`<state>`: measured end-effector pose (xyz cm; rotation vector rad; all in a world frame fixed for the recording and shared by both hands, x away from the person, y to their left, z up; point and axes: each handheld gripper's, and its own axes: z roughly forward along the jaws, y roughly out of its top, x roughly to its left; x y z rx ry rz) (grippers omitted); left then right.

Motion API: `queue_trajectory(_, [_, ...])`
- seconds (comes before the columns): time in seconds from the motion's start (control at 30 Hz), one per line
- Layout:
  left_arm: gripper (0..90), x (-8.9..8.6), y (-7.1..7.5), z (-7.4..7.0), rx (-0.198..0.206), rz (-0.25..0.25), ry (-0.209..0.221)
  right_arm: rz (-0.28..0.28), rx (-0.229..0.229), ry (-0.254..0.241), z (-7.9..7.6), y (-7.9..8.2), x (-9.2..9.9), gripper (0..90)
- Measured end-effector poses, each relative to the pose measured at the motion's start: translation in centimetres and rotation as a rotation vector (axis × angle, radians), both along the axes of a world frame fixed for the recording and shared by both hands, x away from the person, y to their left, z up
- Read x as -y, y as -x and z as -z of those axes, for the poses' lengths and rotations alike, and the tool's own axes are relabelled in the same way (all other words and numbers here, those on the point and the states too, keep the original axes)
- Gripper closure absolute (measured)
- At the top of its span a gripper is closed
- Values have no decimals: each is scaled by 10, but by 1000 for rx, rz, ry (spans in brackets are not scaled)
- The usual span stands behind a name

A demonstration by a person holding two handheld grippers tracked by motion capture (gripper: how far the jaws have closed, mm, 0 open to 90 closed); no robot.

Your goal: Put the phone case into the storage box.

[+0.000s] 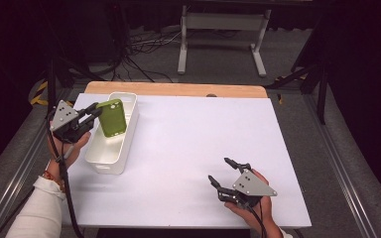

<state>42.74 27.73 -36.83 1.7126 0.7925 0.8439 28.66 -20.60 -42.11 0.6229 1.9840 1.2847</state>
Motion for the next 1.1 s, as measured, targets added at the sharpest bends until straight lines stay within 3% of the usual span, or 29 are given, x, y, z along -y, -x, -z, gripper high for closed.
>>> queue_trajectory(0.4, [780, -4, -36, -1, -29, -7, 4, 15, -14, 4, 2, -3, 0, 293])
queue_trajectory(0.5, [780, -5, -47, 0, -30, -1, 20, 5, 14, 1, 1, -2, 0, 301])
queue_trajectory(1.1, [780, 1, -91, 9, -53, 4, 1, 19, -4, 5, 4, -9, 0, 301])
